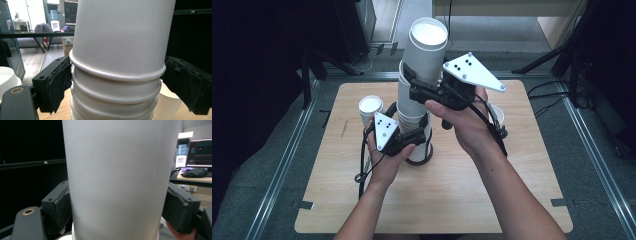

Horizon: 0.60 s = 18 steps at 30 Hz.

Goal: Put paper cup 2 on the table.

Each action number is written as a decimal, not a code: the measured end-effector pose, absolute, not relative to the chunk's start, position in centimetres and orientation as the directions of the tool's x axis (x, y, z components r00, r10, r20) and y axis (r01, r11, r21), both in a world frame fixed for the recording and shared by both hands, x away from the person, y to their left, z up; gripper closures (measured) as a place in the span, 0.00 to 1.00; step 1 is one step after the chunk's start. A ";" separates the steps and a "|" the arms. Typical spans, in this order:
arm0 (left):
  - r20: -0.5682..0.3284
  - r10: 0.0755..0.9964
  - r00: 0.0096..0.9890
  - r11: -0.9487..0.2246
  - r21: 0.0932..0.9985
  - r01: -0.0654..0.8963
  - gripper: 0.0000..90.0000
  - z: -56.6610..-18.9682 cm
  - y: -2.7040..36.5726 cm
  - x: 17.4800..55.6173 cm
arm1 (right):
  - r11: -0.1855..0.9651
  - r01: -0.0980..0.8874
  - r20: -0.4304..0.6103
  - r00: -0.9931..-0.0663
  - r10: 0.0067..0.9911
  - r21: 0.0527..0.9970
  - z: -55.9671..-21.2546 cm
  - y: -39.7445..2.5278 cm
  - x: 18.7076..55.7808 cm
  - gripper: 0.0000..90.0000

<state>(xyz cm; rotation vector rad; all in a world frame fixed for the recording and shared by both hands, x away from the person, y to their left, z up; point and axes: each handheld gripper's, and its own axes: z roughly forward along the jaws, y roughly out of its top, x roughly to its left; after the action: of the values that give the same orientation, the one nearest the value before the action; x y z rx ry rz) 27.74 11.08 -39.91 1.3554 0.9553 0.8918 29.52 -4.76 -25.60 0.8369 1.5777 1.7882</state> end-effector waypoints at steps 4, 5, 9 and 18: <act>-0.038 0.928 0.370 0.030 0.999 0.027 0.10 -39.9 11.1 27.7 | -0.120 -0.043 0.069 -0.610 0.789 0.992 -25.2 -5.4 29.4 0.21; -0.038 0.928 0.370 0.030 0.999 0.028 0.10 -39.9 11.1 27.7 | -0.118 -0.046 0.066 -0.606 0.792 0.992 -25.2 -5.6 29.3 0.21; -0.042 0.927 0.371 0.033 0.999 0.031 0.10 -39.9 11.1 27.8 | -0.119 -0.054 0.063 -0.594 0.802 0.991 -25.0 -6.5 29.3 0.21; -0.048 0.922 0.384 0.032 0.998 0.049 0.09 -39.7 11.3 27.7 | -0.124 -0.047 0.078 -0.552 0.830 0.991 -25.9 -9.2 29.3 0.21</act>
<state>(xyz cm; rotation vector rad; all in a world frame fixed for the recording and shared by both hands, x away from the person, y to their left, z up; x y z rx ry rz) 27.74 11.27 -39.70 1.3706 0.9609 0.8647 29.31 -9.15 -25.94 0.8923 1.5037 1.7480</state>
